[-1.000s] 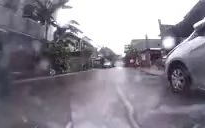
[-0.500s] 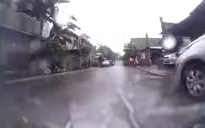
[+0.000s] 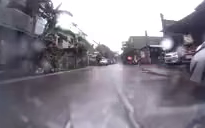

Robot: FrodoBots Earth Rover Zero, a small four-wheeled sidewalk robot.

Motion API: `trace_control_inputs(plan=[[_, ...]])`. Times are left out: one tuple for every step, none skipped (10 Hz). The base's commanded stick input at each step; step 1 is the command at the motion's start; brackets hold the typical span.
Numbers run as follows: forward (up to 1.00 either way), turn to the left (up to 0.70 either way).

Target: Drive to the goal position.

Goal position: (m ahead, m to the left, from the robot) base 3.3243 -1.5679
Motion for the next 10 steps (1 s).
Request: trace_control_inputs(plan=[[1.00, -0.17], [1.00, 0.00], [1.00, -0.04], [1.00, -0.21], [1.00, -0.05], [1.00, -0.21], [1.00, -0.16], [1.00, -0.02], [1.00, -0.25], [1.00, -0.04]])
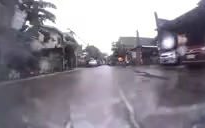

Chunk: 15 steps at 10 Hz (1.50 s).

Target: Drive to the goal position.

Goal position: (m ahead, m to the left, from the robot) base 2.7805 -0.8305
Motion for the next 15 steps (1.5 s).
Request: trace_control_inputs(plan=[[1.00, 0.00], [1.00, 0.00], [1.00, 0.00], [1.00, 0.00], [1.00, 0.00], [1.00, 0.00], [1.00, 0.00], [1.00, 0.03], [1.00, 0.26], [1.00, 0.10], [1.00, 0.00], [1.00, 0.00], [1.00, 0.12], [1.00, 0.19], [1.00, 0.00]])
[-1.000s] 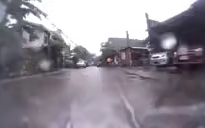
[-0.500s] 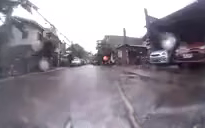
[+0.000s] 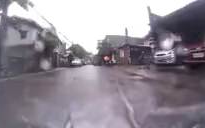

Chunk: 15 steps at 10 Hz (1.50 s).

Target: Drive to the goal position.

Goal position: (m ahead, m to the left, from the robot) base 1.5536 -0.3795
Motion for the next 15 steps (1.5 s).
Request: trace_control_inputs(plan=[[1.00, 0.00], [1.00, 0.00], [1.00, 0.00], [1.00, 0.00], [1.00, 0.00], [1.00, 0.00], [1.00, 0.00], [1.00, 0.00], [1.00, 0.00], [1.00, 0.00], [1.00, 0.00], [1.00, 0.00], [1.00, 0.00], [1.00, 0.00], [1.00, 0.00]])
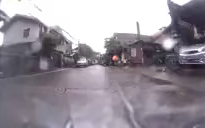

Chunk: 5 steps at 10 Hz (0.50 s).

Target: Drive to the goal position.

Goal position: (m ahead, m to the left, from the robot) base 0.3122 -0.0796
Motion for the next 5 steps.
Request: trace_control_inputs(plan=[[1.00, 0.00], [1.00, 0.00], [1.00, 0.00], [1.00, 0.00], [1.00, 0.00]])
